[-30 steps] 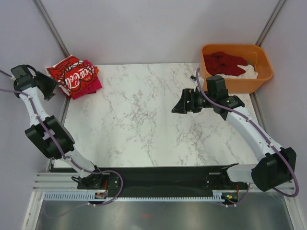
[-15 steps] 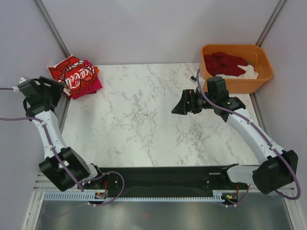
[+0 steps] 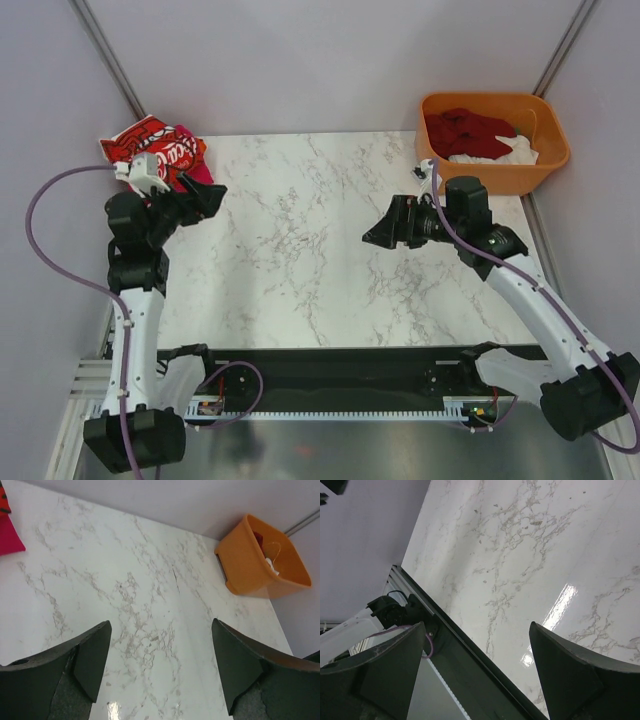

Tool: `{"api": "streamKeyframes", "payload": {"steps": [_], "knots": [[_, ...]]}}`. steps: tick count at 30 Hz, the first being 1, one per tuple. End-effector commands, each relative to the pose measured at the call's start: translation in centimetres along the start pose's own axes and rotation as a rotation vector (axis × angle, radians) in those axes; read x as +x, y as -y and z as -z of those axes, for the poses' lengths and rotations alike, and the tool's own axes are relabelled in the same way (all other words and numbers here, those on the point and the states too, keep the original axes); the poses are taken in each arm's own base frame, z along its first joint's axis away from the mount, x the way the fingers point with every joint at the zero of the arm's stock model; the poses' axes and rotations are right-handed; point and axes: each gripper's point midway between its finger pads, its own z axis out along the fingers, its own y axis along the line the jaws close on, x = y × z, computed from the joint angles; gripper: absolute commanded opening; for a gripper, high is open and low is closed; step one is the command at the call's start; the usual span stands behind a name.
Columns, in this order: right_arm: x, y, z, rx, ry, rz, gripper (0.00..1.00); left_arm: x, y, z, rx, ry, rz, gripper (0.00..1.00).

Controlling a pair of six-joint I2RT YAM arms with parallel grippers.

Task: Fold and stack the t-shirts
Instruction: Neatly place the folded tshirt to the corner

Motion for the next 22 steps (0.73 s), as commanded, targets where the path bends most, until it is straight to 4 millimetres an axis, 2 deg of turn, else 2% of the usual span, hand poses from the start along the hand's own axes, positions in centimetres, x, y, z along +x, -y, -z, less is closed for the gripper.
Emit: {"api": "streamKeyframes", "payload": {"steps": [1, 2, 3, 4, 5, 8, 9, 10, 11, 13, 14, 16, 18, 19, 20, 22], "knots": [[-2.0, -1.7, 1.0, -0.028, 0.13, -0.023, 0.93, 3.0, -2.0, -0.1, -0.046, -0.008, -0.056, 0.88], [-2.1, -2.0, 1.4, -0.035, 0.152, -0.021, 0.94, 3.7, -1.7, -0.1, -0.018, 0.0, -0.053, 0.98], [-2.2, -2.2, 1.6, -0.038, 0.163, -0.025, 0.94, 4.3, -0.7, -0.1, 0.04, -0.006, -0.048, 1.0], [-2.6, -2.4, 1.8, -0.039, 0.189, -0.023, 0.94, 5.3, -0.8, 0.0, 0.041, -0.024, -0.023, 1.0], [-2.8, -2.8, 2.2, -0.044, 0.208, -0.031, 0.95, 7.7, -1.3, 0.3, 0.039, -0.061, -0.009, 1.0], [-3.8, -3.1, 3.0, -0.032, 0.263, -0.049, 0.97, 11.9, -2.8, 1.1, 0.02, -0.119, 0.018, 1.0], [-4.1, -3.4, 3.2, -0.036, 0.277, -0.048, 0.98, 12.7, -3.0, 1.4, 0.018, -0.126, 0.021, 1.0], [-4.3, -3.6, 3.5, -0.04, 0.291, -0.05, 0.98, 3.2, 5.2, 2.3, 0.359, 0.201, 0.209, 1.0], [-4.5, -3.7, 3.7, -0.037, 0.303, -0.057, 0.98, 3.6, 5.3, 2.5, 0.368, 0.195, 0.211, 1.0], [-4.8, -3.9, 4.1, -0.038, 0.323, -0.059, 0.98, 4.4, 6.7, 3.5, 0.444, 0.152, 0.141, 1.0], [-5.0, -4.0, 4.3, -0.034, 0.337, -0.054, 0.98, 3.9, 7.7, 3.8, 0.483, 0.139, 0.102, 1.0], [-5.4, -4.2, 4.6, -0.03, 0.354, -0.052, 0.98, 4.2, 6.7, 2.6, 0.428, 0.095, 0.123, 1.0], [-6.0, -4.3, 4.9, -0.023, 0.372, -0.046, 0.98, 4.2, 4.6, 1.2, 0.247, 0.027, 0.147, 1.0], [-6.1, -4.2, 4.7, -0.021, 0.368, -0.043, 0.98, 5.0, 4.3, 0.6, 0.219, -0.039, 0.134, 1.0], [-6.5, -4.5, 4.7, -0.022, 0.371, -0.035, 0.98, 2.7, 7.5, 1.0, 0.3, -0.015, 0.096, 1.0], [-6.7, -3.9, 4.3, 0.008, 0.359, -0.021, 0.98, 2.0, 10.8, 1.1, 0.385, -0.032, 0.077, 1.0]]}}
